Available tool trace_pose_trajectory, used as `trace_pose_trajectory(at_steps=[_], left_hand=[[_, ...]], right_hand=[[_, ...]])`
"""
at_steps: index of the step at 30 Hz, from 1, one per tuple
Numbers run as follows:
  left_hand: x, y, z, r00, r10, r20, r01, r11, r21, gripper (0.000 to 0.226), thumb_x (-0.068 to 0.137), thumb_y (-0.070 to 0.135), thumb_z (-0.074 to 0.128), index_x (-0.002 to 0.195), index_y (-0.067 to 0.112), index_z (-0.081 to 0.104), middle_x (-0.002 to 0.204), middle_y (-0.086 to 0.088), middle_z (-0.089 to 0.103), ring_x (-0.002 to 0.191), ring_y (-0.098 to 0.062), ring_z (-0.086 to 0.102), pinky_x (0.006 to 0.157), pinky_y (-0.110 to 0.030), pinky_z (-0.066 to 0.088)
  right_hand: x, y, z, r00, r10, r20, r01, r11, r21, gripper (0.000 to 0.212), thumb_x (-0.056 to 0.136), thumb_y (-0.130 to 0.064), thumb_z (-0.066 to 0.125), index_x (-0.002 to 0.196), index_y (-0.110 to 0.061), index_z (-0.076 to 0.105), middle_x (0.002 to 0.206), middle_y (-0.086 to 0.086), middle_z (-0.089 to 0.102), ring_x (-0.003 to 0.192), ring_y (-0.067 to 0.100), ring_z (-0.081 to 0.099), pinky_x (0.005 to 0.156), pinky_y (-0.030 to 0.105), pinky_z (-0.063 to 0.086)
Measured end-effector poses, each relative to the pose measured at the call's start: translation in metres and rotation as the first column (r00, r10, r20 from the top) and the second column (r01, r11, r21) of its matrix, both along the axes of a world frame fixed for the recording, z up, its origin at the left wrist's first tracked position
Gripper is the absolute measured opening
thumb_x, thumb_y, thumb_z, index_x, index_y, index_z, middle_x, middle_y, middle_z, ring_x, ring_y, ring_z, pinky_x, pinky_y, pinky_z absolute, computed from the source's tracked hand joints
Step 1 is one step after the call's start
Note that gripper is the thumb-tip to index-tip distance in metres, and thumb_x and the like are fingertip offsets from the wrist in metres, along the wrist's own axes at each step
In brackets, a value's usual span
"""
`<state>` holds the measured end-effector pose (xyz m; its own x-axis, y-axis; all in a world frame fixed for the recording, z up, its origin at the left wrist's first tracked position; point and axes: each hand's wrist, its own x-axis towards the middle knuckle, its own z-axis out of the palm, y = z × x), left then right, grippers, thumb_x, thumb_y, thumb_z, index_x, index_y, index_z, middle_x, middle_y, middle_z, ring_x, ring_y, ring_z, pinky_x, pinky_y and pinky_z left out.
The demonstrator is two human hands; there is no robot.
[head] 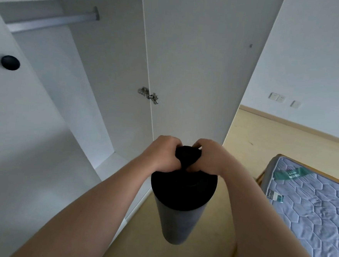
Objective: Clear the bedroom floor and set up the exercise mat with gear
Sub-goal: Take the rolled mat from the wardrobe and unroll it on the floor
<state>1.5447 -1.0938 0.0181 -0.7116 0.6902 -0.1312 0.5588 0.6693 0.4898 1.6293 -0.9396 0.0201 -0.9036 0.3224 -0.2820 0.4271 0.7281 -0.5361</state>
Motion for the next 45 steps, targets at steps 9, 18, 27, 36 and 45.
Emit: trace_pose_trajectory(at_steps=[9,18,27,36,45], left_hand=[[-0.002,0.035,-0.004,0.981,0.187,0.055,-0.189,0.982,0.031,0.026,0.066,0.024,0.079,0.089,0.027,0.067,0.088,0.005,0.066,0.080,-0.016,0.065,0.065,-0.028,0.055],[-0.004,0.045,0.014,0.959,0.278,0.053,-0.282,0.957,0.075,0.033,0.064,0.022,0.083,0.096,0.024,0.074,0.090,0.003,0.070,0.083,-0.018,0.069,0.074,-0.036,0.062],[-0.001,0.024,0.018,0.939,0.341,0.051,-0.344,0.934,0.096,0.038,0.061,0.021,0.083,0.097,0.030,0.075,0.089,0.007,0.071,0.082,-0.014,0.068,0.072,-0.034,0.061],[0.010,-0.024,0.016,0.941,0.328,0.087,-0.334,0.939,0.083,0.044,0.061,0.016,0.085,0.101,0.033,0.076,0.091,0.010,0.072,0.084,-0.011,0.070,0.074,-0.032,0.062],[0.020,-0.099,0.007,0.931,0.361,0.054,-0.363,0.931,0.042,0.046,0.059,0.022,0.087,0.101,0.034,0.076,0.090,0.013,0.072,0.083,-0.008,0.067,0.060,-0.016,0.049]], right_hand=[[-0.028,0.107,0.019,0.736,-0.586,-0.339,0.446,0.797,-0.409,0.056,0.090,-0.050,0.069,0.134,-0.018,0.061,0.123,0.003,0.069,0.106,0.022,0.065,0.093,0.035,0.050],[-0.085,0.147,0.032,0.629,-0.565,-0.534,0.346,0.819,-0.458,0.052,0.099,-0.036,0.050,0.147,-0.018,0.041,0.132,-0.003,0.062,0.118,0.025,0.059,0.091,0.033,0.047],[-0.075,0.133,0.019,0.588,-0.544,-0.599,0.422,0.838,-0.347,0.033,0.106,-0.037,0.032,0.118,-0.016,0.055,0.085,-0.007,0.057,0.082,0.025,0.054,0.071,0.033,0.039],[-0.031,0.048,0.014,0.524,-0.494,-0.694,0.367,0.866,-0.339,0.030,0.105,-0.040,0.043,0.115,-0.021,0.064,0.096,-0.014,0.063,0.092,0.010,0.057,0.077,0.025,0.037],[-0.023,-0.048,0.018,0.660,-0.252,-0.708,0.151,0.967,-0.203,0.030,0.101,-0.053,0.052,0.090,-0.025,0.057,0.078,-0.019,0.062,0.072,-0.002,0.058,0.064,0.022,0.041]])
